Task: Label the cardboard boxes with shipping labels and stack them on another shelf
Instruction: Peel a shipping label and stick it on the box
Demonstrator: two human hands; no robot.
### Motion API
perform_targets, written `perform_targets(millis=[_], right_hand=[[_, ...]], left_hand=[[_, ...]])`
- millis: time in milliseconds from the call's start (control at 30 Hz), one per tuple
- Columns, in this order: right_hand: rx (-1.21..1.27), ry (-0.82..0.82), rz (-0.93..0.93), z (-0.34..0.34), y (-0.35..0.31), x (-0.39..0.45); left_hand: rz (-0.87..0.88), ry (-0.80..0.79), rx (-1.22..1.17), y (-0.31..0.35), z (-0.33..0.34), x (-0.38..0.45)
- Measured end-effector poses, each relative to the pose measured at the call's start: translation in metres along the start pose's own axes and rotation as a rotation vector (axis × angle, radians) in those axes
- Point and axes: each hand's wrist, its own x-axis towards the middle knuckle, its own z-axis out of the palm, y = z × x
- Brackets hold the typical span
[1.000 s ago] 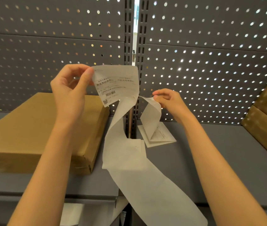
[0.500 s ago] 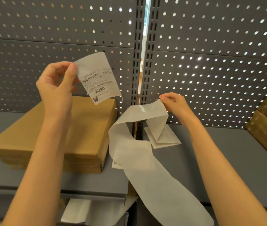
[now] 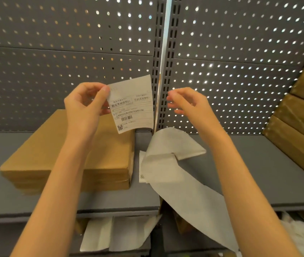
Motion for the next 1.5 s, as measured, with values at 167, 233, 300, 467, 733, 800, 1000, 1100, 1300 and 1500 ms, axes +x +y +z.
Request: perform_targets(millis=[167, 233, 300, 467, 733, 800, 1000, 1100, 1300, 1500], right_hand=[[0.045, 0.058, -0.043, 0.030, -0.031, -0.027], [0.030, 0.083, -0.039, 0.042, -0.033, -0.034], [0.003, 0.092, -0.041, 0.053, -0.032, -0.038], [0.069, 0.090, -0.023, 0.072, -0.027, -0.045], [0.215, 0.028, 0.006, 0.096, -0.032, -0.058], [0.241, 0.017, 0.011, 0.101, -0.031, -0.063], [0.253, 0.065, 0.040, 0.115, -0.023, -0.072], [0.232, 0.091, 0.065, 0.125, -0.021, -0.072], [0.157, 0.202, 0.086, 0.144, -0.018, -0.059], [-0.050, 0.294, 0.088, 0.164, -0.010, -0.036]], left_hand=[[-0.017, -0.090, -0.024, 0.004, -0.011, -0.006], [-0.021, -0.109, -0.022, 0.005, -0.019, -0.010], [-0.028, -0.123, -0.006, 0.008, -0.027, -0.015], [-0.073, -0.128, 0.013, 0.014, -0.050, -0.026], [-0.073, -0.051, 0.234, 0.023, -0.081, -0.045], [-0.090, -0.015, 0.257, 0.025, -0.084, -0.050], [-0.154, 0.008, 0.226, 0.027, -0.093, -0.060], [-0.180, 0.007, 0.232, 0.024, -0.099, -0.055], [-0.232, -0.053, 0.191, 0.011, -0.109, -0.029], [-0.308, -0.111, 0.145, -0.012, -0.125, 0.011]])
